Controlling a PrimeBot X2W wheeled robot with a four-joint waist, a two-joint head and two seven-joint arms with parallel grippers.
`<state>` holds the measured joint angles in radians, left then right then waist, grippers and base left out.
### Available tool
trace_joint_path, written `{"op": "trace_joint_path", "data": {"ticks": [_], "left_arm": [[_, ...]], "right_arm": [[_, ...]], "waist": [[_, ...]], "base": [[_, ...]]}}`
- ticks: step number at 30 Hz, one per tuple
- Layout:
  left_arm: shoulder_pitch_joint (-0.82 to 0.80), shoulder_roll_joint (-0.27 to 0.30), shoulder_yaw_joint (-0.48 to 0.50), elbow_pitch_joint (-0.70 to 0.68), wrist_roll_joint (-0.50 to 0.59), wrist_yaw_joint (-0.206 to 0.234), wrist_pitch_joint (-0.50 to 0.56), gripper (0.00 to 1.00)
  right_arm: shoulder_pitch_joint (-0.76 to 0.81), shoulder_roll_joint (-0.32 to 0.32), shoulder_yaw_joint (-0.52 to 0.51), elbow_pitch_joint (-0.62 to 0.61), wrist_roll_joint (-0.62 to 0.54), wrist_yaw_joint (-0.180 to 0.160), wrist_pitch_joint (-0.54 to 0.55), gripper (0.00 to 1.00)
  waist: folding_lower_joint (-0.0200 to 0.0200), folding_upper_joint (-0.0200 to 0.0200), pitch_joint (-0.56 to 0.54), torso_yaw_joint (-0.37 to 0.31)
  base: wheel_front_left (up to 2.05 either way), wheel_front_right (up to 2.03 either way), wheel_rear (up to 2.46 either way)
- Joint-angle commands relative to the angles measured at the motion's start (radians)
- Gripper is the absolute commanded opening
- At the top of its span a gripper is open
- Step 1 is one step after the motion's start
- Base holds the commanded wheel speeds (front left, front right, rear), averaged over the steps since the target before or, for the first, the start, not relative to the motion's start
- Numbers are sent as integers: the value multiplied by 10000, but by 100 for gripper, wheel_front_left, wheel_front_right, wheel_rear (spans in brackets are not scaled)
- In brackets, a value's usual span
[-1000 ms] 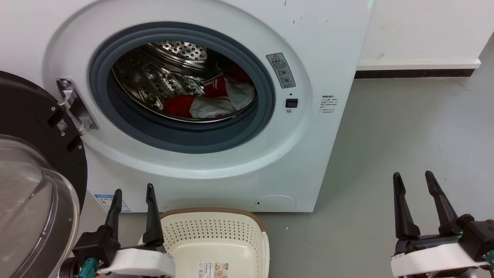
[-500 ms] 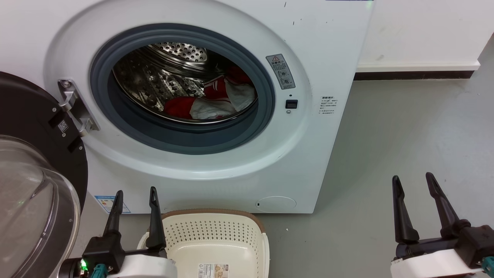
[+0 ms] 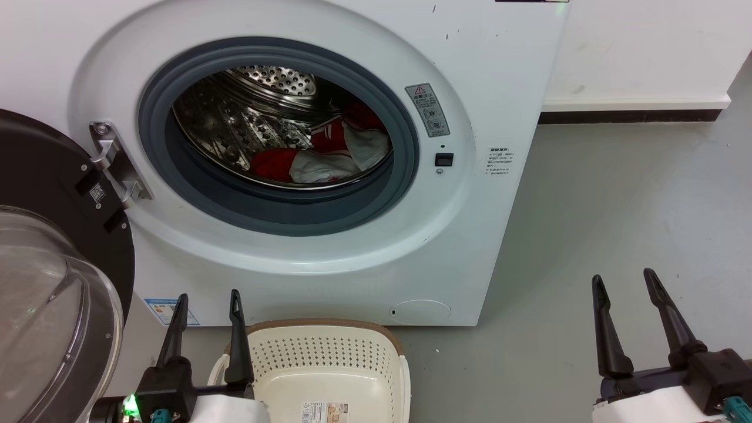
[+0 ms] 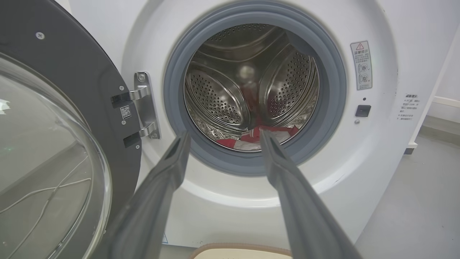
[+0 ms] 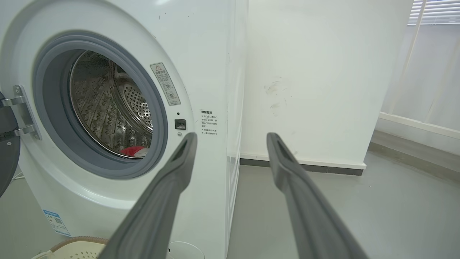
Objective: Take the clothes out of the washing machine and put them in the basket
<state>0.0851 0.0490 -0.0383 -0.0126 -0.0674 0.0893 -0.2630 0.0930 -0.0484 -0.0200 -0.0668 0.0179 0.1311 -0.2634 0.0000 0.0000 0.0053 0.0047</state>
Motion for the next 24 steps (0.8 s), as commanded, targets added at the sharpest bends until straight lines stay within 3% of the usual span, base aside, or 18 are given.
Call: {"op": "trace_joint_path", "data": {"ticks": [1, 20, 24], "left_arm": [[108, 23, 5, 33, -16, 5, -28, 100], [37, 25, 73, 250, -266, 63, -28, 100], [-145, 22, 131, 347, -439, -141, -28, 100]], "right_arm": [[128, -30, -1, 41, 66, -7, -21, 100], [67, -29, 38, 98, 200, -7, -21, 100], [-47, -29, 58, 94, 203, -7, -21, 100]], "waist": [[0, 0, -5, 6], [0, 0, 68, -50], [0, 0, 164, -111]], "base": [[0, 0, 0], [0, 0, 0], [0, 0, 0]]}}
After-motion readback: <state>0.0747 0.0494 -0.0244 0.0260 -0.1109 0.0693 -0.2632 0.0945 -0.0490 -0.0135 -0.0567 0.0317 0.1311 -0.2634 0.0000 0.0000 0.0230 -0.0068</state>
